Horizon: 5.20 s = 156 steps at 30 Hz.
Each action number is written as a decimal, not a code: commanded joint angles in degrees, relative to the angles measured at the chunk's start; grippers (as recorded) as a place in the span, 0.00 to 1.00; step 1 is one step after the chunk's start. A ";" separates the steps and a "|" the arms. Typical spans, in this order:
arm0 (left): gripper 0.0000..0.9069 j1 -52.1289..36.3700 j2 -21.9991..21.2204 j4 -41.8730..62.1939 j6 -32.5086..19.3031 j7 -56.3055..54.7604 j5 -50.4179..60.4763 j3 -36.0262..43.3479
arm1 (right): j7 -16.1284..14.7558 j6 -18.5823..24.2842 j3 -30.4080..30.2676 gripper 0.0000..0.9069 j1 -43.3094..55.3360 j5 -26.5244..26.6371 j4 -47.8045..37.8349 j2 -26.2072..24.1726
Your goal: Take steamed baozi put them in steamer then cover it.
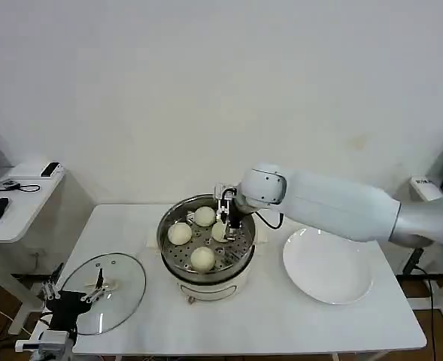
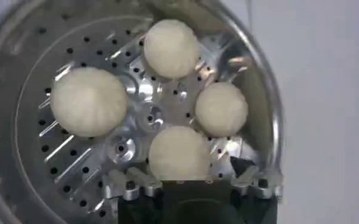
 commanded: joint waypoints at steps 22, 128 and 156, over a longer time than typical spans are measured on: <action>1.00 -2.29 3.04 4.58 -2.31 -6.27 12.88 -0.35 | 30.62 45.39 89.97 1.00 -87.74 -34.62 22.50 2.74; 0.00 -13.36 13.69 24.39 -7.85 -8.79 60.37 6.00 | 28.56 56.11 117.32 1.00 -116.37 -30.58 29.69 21.07; 0.00 -21.22 26.17 8.34 7.16 3.77 49.19 16.33 | 29.20 57.93 114.76 1.00 -116.88 -32.78 27.98 20.90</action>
